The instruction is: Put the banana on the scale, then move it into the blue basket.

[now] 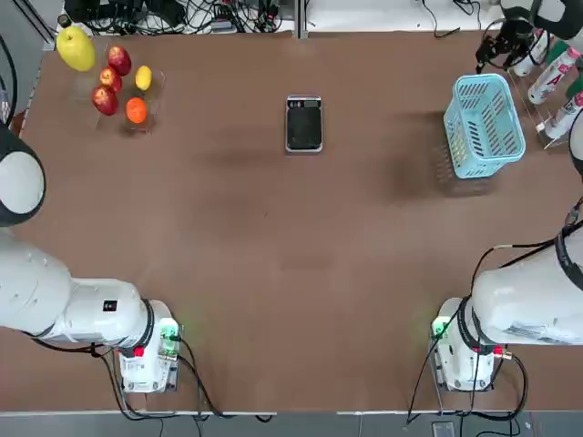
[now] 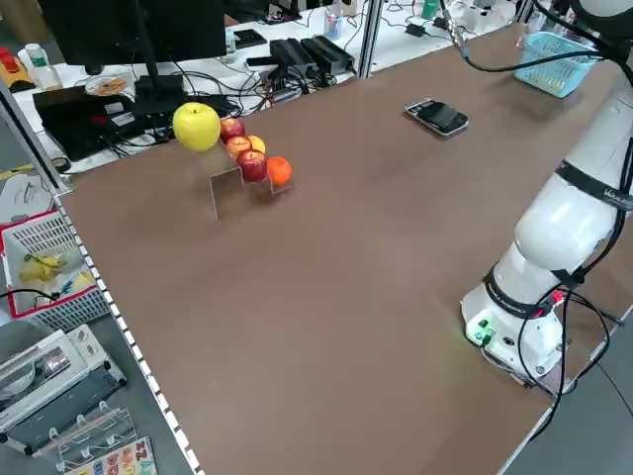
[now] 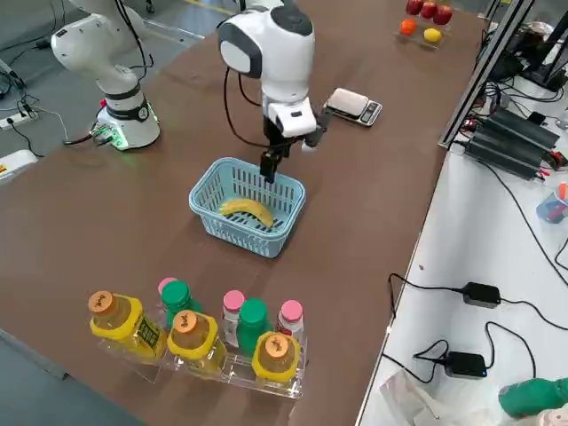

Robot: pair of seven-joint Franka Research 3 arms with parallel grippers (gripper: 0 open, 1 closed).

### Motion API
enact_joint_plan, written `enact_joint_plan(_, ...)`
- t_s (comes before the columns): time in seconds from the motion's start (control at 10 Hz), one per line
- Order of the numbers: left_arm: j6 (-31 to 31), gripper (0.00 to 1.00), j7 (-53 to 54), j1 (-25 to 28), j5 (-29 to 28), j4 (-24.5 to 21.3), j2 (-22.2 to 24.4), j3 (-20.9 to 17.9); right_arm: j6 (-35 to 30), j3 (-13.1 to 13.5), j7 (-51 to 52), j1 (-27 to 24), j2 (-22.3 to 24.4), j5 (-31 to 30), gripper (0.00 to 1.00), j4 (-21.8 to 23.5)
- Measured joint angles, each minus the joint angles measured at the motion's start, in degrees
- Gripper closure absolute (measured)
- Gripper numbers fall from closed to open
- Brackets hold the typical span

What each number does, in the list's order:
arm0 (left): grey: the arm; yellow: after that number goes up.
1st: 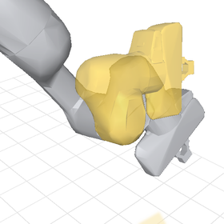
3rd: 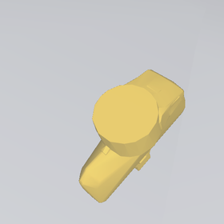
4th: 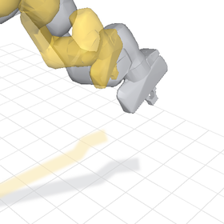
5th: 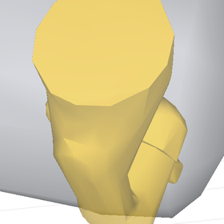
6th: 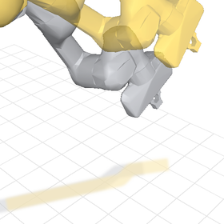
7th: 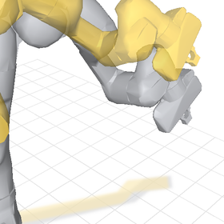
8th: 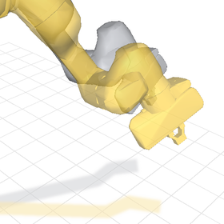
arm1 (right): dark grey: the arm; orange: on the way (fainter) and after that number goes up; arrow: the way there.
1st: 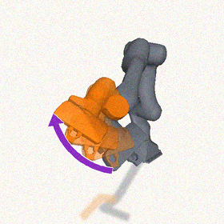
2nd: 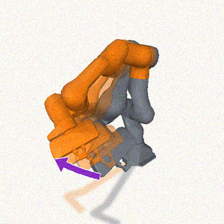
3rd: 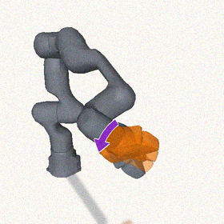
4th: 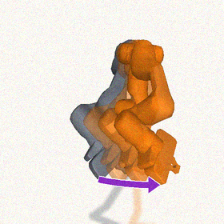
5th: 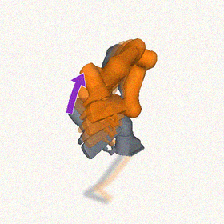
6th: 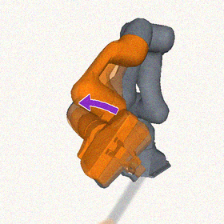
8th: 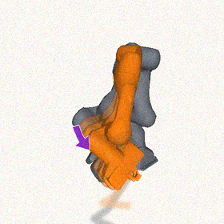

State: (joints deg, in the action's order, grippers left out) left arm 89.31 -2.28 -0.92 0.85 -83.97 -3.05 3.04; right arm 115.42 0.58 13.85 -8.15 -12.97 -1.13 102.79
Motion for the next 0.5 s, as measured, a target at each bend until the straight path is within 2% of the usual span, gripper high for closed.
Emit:
enact_joint_plan(0.3, 0.00, 0.00, 0.00, 0.00, 0.00, 0.10, 0.01, -0.01, -0.90, 0.91, -6.31, 7.07, 0.53, -0.14, 0.00, -3.26)
enact_joint_plan(0.5, 0.00, 0.00, 0.00, 0.00, 0.00, 0.13, 0.01, -0.03, -8.31, 2.77, -7.14, 10.69, 1.85, -1.13, 0.00, -9.06)
